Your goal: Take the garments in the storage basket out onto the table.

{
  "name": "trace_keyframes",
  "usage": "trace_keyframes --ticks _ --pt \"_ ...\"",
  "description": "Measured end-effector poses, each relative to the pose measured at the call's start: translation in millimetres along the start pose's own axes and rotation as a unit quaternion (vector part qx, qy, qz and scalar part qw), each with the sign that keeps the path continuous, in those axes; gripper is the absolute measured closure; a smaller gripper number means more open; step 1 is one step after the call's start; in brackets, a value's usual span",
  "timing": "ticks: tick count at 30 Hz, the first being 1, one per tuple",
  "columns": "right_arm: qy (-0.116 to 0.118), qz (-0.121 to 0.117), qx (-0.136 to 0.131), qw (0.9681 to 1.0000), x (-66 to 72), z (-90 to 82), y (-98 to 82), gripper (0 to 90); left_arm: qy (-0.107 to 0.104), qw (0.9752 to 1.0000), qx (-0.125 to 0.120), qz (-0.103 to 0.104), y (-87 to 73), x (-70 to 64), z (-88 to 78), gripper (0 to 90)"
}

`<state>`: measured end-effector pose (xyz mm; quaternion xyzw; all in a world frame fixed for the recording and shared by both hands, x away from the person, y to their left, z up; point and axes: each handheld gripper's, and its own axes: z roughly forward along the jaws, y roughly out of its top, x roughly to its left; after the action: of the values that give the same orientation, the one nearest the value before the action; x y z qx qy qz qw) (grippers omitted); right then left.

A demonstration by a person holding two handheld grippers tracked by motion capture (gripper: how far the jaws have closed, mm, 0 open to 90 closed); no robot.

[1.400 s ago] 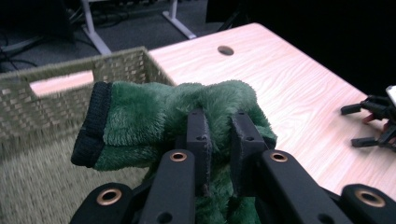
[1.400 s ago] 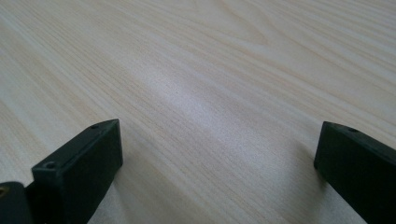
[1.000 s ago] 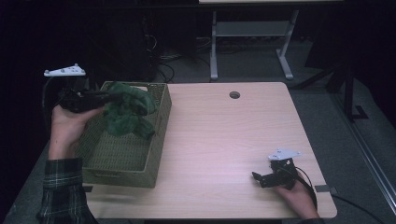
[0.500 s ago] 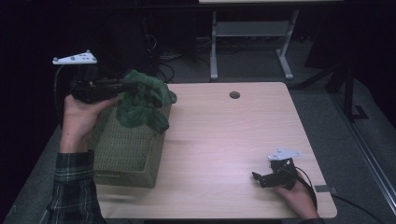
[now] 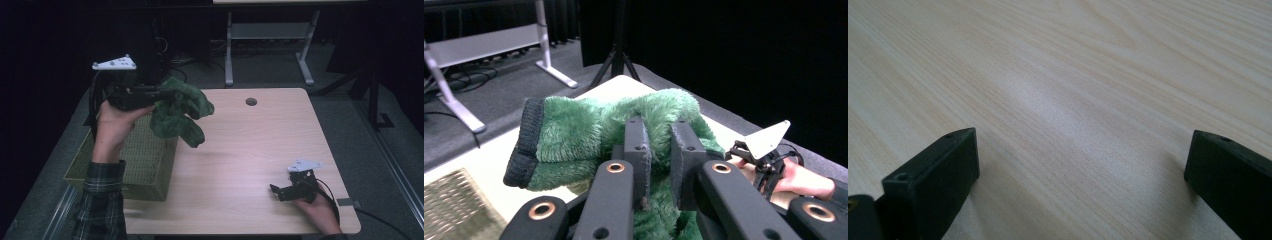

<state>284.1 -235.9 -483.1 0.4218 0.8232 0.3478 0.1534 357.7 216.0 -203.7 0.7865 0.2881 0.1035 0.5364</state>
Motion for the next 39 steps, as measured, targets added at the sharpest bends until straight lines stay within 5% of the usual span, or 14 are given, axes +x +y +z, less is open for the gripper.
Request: trace_keyframes --ticks 28,39 --pt "0.004 -0.001 0.002 1.0 0.6 -0.4 0.1 0.8 -0.085 0.9962 0.022 -0.006 -30.8 -37.3 94.8 80.3" --pt "0.005 -0.003 0.0 1.0 0.8 -0.3 -0.1 0.8 -0.1 0.9943 0.034 -0.011 -48.1 -50.8 126.5 80.3"
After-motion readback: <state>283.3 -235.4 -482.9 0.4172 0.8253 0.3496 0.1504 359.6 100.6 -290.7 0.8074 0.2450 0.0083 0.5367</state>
